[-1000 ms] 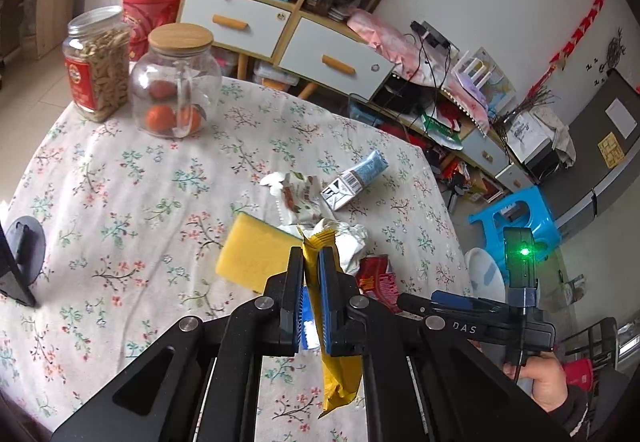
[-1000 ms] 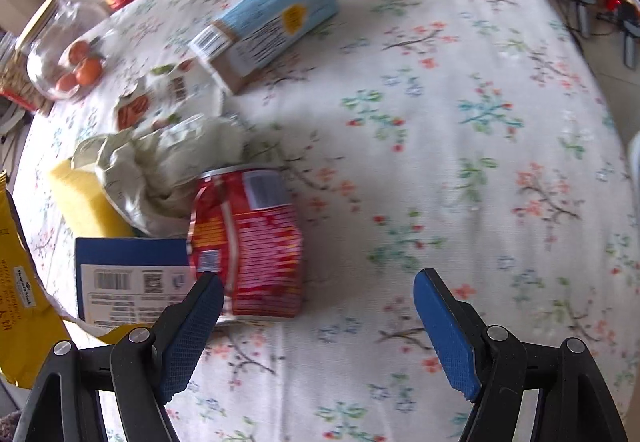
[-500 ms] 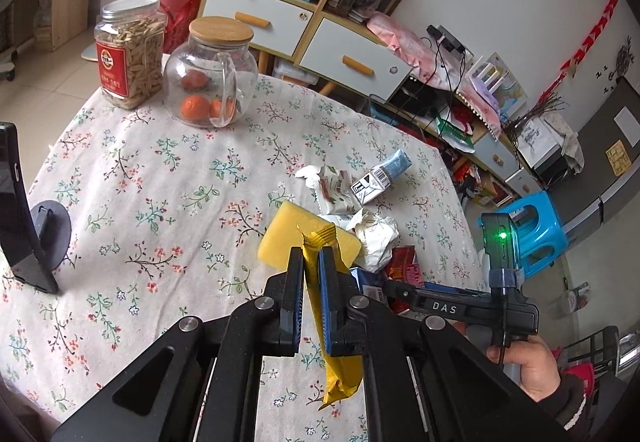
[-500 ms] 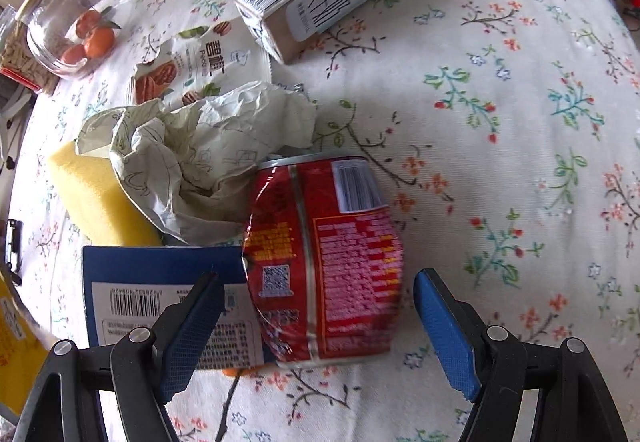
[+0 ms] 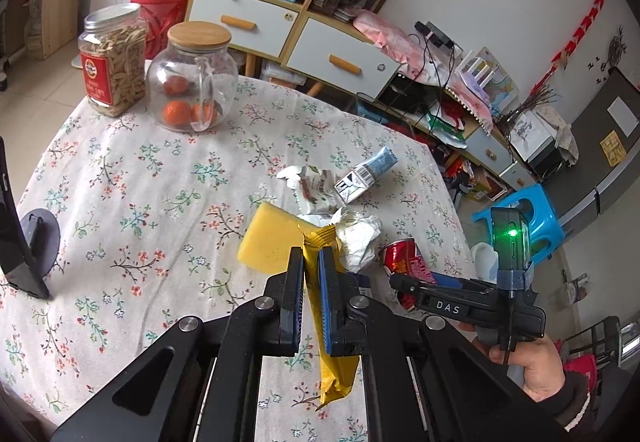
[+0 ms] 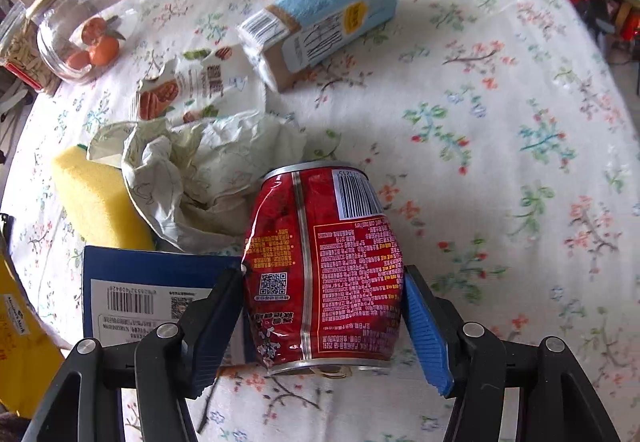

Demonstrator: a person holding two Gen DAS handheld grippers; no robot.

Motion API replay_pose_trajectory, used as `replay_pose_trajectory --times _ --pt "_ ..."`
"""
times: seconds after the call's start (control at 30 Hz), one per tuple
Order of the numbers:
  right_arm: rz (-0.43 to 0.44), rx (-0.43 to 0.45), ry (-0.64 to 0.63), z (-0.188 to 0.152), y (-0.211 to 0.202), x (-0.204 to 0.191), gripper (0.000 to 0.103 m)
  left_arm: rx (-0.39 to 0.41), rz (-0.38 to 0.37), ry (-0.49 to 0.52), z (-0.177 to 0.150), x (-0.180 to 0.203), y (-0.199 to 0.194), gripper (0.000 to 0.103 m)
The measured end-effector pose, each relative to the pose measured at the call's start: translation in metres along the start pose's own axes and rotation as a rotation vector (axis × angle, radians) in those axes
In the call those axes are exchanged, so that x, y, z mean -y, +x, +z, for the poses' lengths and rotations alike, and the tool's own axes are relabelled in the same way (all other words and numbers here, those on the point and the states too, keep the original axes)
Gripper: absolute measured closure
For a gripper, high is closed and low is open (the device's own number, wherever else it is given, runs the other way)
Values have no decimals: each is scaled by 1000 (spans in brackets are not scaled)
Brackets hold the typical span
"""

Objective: Collect trash
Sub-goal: 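Carry the red can over the white bin and open the right tool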

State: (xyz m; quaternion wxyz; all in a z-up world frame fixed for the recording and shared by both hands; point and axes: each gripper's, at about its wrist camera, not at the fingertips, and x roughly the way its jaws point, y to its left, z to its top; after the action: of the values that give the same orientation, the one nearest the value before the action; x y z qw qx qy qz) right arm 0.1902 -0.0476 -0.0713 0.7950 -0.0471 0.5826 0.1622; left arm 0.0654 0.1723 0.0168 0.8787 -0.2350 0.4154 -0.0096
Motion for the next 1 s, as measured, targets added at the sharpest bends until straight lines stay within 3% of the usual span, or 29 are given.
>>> replay_pose_trajectory --times 0.5,1.0 --pt "-45 81 153 -12 -53 94 35 -16 -47 69 -2 58 24 96" --pt "-149 86 444 -40 -82 261 35 -46 -92 190 -10 155 69 97"
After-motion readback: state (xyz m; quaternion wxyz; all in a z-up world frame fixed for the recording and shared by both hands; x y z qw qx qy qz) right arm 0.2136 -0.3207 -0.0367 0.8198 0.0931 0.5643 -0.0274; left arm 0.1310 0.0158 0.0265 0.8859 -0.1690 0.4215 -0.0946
